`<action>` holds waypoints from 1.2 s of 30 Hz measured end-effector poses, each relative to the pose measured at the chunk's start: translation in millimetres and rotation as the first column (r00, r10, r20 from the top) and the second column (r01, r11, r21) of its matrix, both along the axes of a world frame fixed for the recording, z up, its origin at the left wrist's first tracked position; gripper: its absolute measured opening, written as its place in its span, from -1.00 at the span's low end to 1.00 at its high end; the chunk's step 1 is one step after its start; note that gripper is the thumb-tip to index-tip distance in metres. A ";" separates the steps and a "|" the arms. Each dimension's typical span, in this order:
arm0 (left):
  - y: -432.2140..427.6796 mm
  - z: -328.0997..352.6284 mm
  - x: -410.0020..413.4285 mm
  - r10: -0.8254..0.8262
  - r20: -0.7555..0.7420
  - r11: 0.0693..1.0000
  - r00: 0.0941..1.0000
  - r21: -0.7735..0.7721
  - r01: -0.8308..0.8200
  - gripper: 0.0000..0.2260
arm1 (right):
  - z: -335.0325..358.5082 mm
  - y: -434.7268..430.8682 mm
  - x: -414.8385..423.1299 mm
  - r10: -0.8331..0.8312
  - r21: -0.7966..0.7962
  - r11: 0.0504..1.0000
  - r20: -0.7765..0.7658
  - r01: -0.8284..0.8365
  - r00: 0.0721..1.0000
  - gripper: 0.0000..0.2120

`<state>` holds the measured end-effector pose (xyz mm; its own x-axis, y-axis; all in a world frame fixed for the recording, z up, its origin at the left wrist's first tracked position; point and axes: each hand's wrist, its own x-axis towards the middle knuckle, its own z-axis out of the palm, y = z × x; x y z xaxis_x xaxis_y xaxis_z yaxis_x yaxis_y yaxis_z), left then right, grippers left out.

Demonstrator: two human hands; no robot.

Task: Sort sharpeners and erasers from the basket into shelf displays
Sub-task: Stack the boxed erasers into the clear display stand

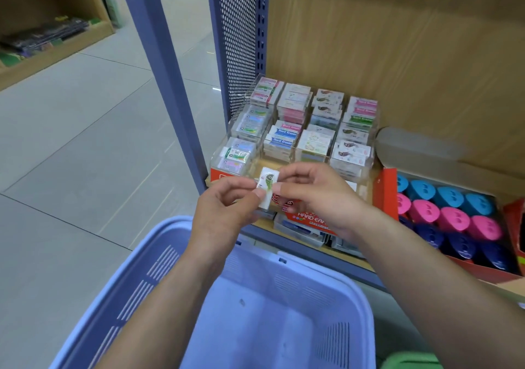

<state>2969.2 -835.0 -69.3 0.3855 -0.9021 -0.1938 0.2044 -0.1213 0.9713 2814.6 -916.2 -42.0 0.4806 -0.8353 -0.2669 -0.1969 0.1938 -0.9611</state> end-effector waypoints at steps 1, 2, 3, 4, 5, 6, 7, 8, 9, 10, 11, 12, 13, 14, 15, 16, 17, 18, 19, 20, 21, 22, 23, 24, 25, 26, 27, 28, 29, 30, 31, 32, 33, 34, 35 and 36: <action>-1.5 0.4 -1.8 0.000 0.035 1.000 0.999 0.006 0.000 -0.89 | -0.5 0.0 -1.9 -0.026 0.014 1.000 0.026 0.025 0.999 -0.90; -2.8 0.8 -3.7 0.001 0.058 1.000 0.998 0.011 -0.001 -0.88 | -1.2 0.8 -3.7 -0.043 0.016 0.999 0.036 0.043 0.998 -0.91; -4.1 1.5 -6.2 -0.002 0.057 1.000 0.998 0.010 0.001 -0.86 | -2.4 1.9 -5.3 -0.051 0.005 0.999 0.022 0.051 0.998 -0.91; -4.7 3.0 -9.5 -0.009 0.042 1.000 0.999 0.003 0.009 -0.83 | -4.1 3.6 -7.2 -0.050 -0.012 0.999 -0.004 0.050 0.999 -0.90; -5.2 4.4 -12.9 -0.023 0.030 1.000 0.999 -0.007 0.023 -0.80 | -5.7 5.4 -9.3 -0.043 -0.028 0.999 -0.028 0.042 0.999 -0.88; -5.5 6.3 -16.2 -0.042 0.025 0.999 0.999 -0.015 0.042 -0.78 | -6.7 6.9 -12.1 -0.036 -0.038 0.999 -0.041 0.034 0.999 -0.87; -6.2 7.5 -18.9 -0.064 0.032 0.998 0.997 -0.018 0.064 -0.77 | -6.3 7.6 -16.0 -0.034 -0.046 0.998 -0.047 0.031 0.998 -0.86; -7.4 8.4 -21.1 -0.085 0.051 0.996 0.995 -0.017 0.086 -0.77 | -4.2 7.3 -21.4 -0.038 -0.064 0.997 -0.059 0.034 0.998 -0.86; -9.8 7.9 -22.3 -0.105 0.096 0.994 0.990 -0.019 0.108 -0.79 | -1.0 5.4 -28.2 -0.055 -0.096 0.994 -0.083 0.046 0.995 -0.85; -12.9 6.6 -23.7 -0.125 0.180 0.991 0.976 -0.022 0.131 -0.83 | 3.0 2.0 -37.2 -0.088 -0.144 0.987 -0.113 0.071 0.990 -0.85; -17.4 3.5 -24.5 -0.141 0.309 0.988 0.940 -0.020 0.155 -0.86 | 6.4 -3.4 -47.4 -0.136 -0.206 0.973 -0.141 0.105 0.981 -0.84; -21.9 0.4 -25.1 -0.162 0.467 0.983 0.869 -0.003 0.185 -0.87 | 8.8 -10.4 -59.0 -0.185 -0.277 0.952 -0.168 0.134 0.968 -0.85; -25.7 -1.8 -26.4 -0.182 0.625 0.976 0.759 0.024 0.215 -0.88 | 9.9 -18.7 -70.4 -0.227 -0.350 0.926 -0.204 0.145 0.952 -0.85; -29.7 -4.1 -27.9 -0.199 0.749 0.968 0.631 0.052 0.244 -0.86 | 9.2 -27.4 -81.2 -0.255 -0.417 0.900 -0.259 0.130 0.932 -0.84; -33.6 -7.2 -29.4 -0.207 0.831 0.959 0.517 0.068 0.274 -0.83 | 7.0 -35.4 -90.0 -0.270 -0.469 0.878 -0.334 0.089 0.903 -0.84; -37.5 -11.2 -30.6 -0.211 0.875 0.950 0.436 0.079 0.302 -0.81 | 3.1 -42.3 -96.5 -0.273 -0.503 0.864 -0.420 0.029 0.865 -0.85; -40.5 -15.2 -31.8 -0.212 0.899 0.944 0.383 0.086 0.319 -0.81 | -1.3 -47.8 -100.2 -0.262 -0.515 0.856 -0.502 -0.041 0.824 -0.86; -42.7 -18.4 -32.7 -0.207 0.914 0.941 0.350 0.088 0.326 -0.82 | -5.7 -51.9 -101.6 -0.238 -0.509 0.853 -0.570 -0.111 0.786 -0.86; -44.1 -21.5 -32.9 -0.197 0.920 0.943 0.338 0.084 0.323 -0.84 | -10.4 -55.3 -100.9 -0.208 -0.495 0.852 -0.620 -0.171 0.757 -0.87; -44.9 -23.6 -32.6 -0.185 0.921 0.946 0.343 0.073 0.315 -0.85 | -14.3 -58.0 -99.2 -0.182 -0.479 0.851 -0.655 -0.217 0.733 -0.87; -45.6 -25.1 -32.2 -0.172 0.918 0.951 0.357 0.060 0.304 -0.86 | -16.6 -59.5 -96.9 -0.165 -0.468 0.848 -0.680 -0.249 0.715 -0.88; -46.3 -26.2 -31.9 -0.157 0.917 0.954 0.366 0.045 0.297 -0.87 | -17.4 -60.5 -95.1 -0.157 -0.461 0.846 -0.696 -0.268 0.700 -0.87; -46.7 -26.9 -32.0 -0.144 0.918 0.956 0.368 0.033 0.292 -0.88 | -17.4 -60.9 -93.9 -0.151 -0.457 0.843 -0.707 -0.283 0.691 -0.86; -47.1 -27.7 -32.1 -0.135 0.921 0.957 0.366 0.026 0.289 -0.88 | -16.9 -60.7 -93.4 -0.142 -0.455 0.837 -0.715 -0.302 0.684 -0.85; -47.4 -27.9 -32.5 -0.132 0.922 0.958 0.364 0.024 0.286 -0.89 | -16.6 -59.7 -93.4 -0.131 -0.456 0.828 -0.724 -0.326 0.678 -0.84; -47.6 -28.0 -32.8 -0.134 0.922 0.959 0.364 0.028 0.282 -0.89 | -16.4 -57.9 -94.2 -0.121 -0.459 0.818 -0.728 -0.348 0.675 -0.82; -47.4 -27.6 -33.2 -0.137 0.921 0.960 0.364 0.033 0.278 -0.89 | -16.1 -55.9 -95.6 -0.114 -0.463 0.809 -0.727 -0.361 0.677 -0.81; -47.1 -26.8 -33.6 -0.140 0.922 0.961 0.361 0.039 0.274 -0.89 | -15.3 -54.0 -97.1 -0.112 -0.468 0.805 -0.724 -0.365 0.681 -0.80; -46.8 -25.3 -34.0 -0.143 0.924 0.962 0.355 0.045 0.271 -0.88 | -14.2 -52.9 -98.4 -0.116 -0.476 0.803 -0.716 -0.360 0.688 -0.80; -46.6 -23.2 -34.7 -0.153 0.925 0.961 0.347 0.058 0.270 -0.88 | -13.1 -52.4 -99.1 -0.119 -0.479 0.804 -0.710 -0.352 0.694 -0.81; -46.2 -19.9 -35.3 -0.169 0.925 0.960 0.339 0.077 0.269 -0.87 | -12.0 -52.1 -98.9 -0.121 -0.476 0.807 -0.713 -0.351 0.690 -0.82; -46.2 -16.6 -35.5 -0.191 0.923 0.958 0.333 0.101 0.268 -0.87 | -11.1 -52.3 -97.4 -0.125 -0.470 0.805 -0.730 -0.361 0.672 -0.82; -46.8 -13.1 -35.7 -0.215 0.919 0.955 0.330 0.127 0.269 -0.86 | -10.7 -53.0 -95.5 -0.132 -0.461 0.804 -0.753 -0.374 0.645 -0.83; -47.3 -10.1 -35.6 -0.242 0.913 0.950 0.330 0.155 0.269 -0.86 | -11.1 -53.8 -93.4 -0.137 -0.449 0.811 -0.770 -0.377 0.623 -0.83; -47.9 -7.0 -35.3 -0.268 0.906 0.946 0.329 0.183 0.267 -0.86 | -11.6 -54.5 -91.6 -0.139 -0.436 0.824 -0.775 -0.362 0.616 -0.85; -48.4 -4.6 -34.9 -0.292 0.900 0.941 0.325 0.210 0.265 -0.85 | -11.6 -54.6 -90.3 -0.151 -0.435 0.838 -0.765 -0.329 0.626 -0.87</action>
<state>2934.3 -883.4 -73.8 0.0623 -0.9946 0.0833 -0.8476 -0.0087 0.5306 2724.3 -970.8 -53.6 0.3873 -0.9125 -0.1313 -0.8663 -0.3115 -0.3906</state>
